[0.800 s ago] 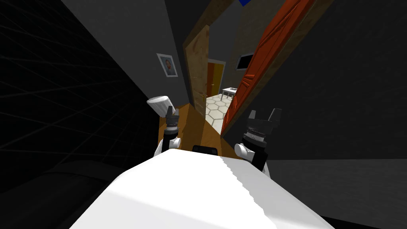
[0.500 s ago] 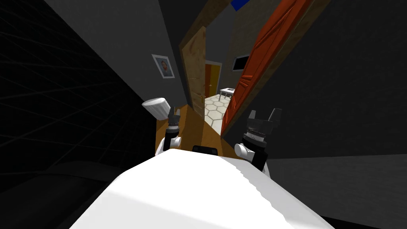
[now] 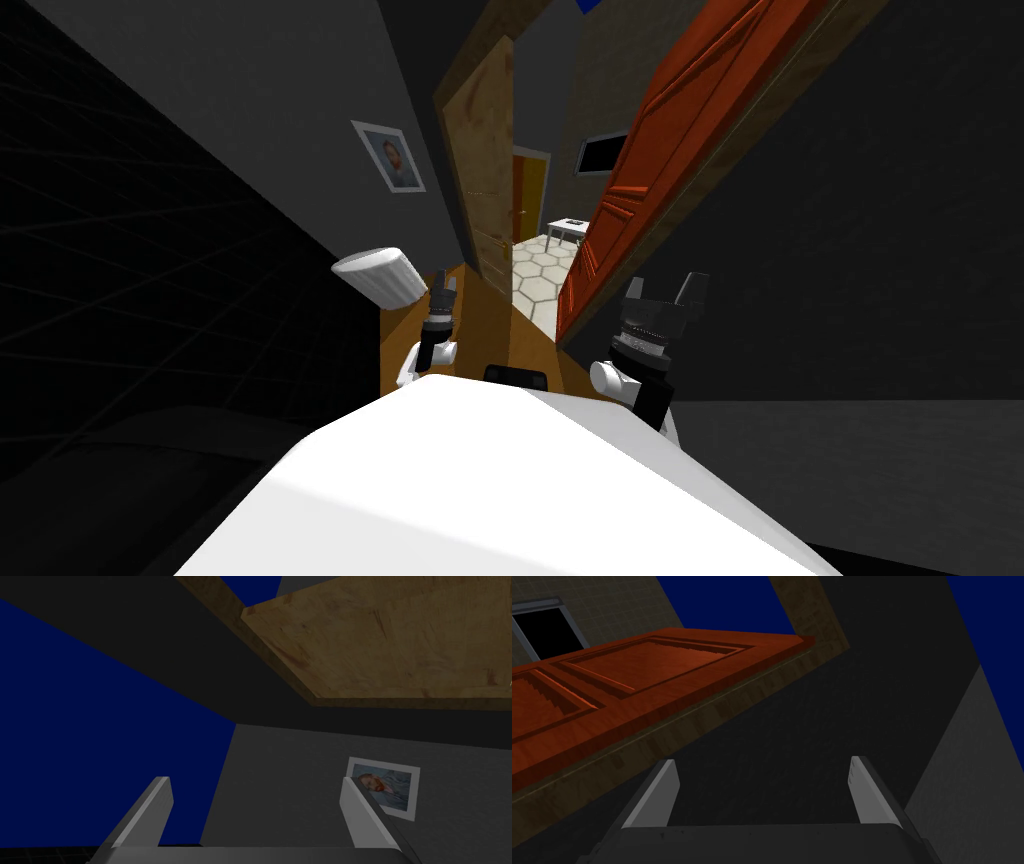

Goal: Push the door open

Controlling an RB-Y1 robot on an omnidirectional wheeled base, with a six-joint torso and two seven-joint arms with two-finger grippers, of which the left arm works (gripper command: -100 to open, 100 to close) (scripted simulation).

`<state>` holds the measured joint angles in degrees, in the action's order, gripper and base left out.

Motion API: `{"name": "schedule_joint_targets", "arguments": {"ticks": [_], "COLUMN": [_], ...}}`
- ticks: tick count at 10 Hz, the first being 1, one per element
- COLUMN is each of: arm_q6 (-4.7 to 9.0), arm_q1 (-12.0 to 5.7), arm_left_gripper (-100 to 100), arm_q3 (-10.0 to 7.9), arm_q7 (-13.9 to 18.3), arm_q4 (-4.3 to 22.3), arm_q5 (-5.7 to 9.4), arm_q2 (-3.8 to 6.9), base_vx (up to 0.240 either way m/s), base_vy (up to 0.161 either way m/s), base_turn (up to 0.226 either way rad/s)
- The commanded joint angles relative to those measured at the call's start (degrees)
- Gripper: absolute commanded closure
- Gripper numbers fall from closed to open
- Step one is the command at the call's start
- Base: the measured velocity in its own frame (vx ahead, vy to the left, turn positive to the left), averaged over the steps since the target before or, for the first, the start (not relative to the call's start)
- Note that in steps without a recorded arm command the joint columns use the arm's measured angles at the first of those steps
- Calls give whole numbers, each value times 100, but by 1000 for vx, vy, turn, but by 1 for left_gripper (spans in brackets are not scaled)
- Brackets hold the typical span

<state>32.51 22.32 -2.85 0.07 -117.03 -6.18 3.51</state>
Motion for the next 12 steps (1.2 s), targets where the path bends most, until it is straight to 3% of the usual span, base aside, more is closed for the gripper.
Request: {"name": "schedule_joint_targets", "arguments": {"ticks": [1, 7, 12], "arm_q6": [-44, -138, -245], "arm_q1": [-139, -531, -975], "arm_left_gripper": [-100, -100, -100], "arm_q3": [-50, -175, -318], "arm_q7": [-9, -47, -90], "arm_q4": [201, 813, 1508], "arm_q5": [17, 56, 100], "arm_q2": [45, 131, 194], "base_vx": [93, 96, 92], "base_vy": [109, 116, 149], "base_turn": [-166, -131, -182]}}
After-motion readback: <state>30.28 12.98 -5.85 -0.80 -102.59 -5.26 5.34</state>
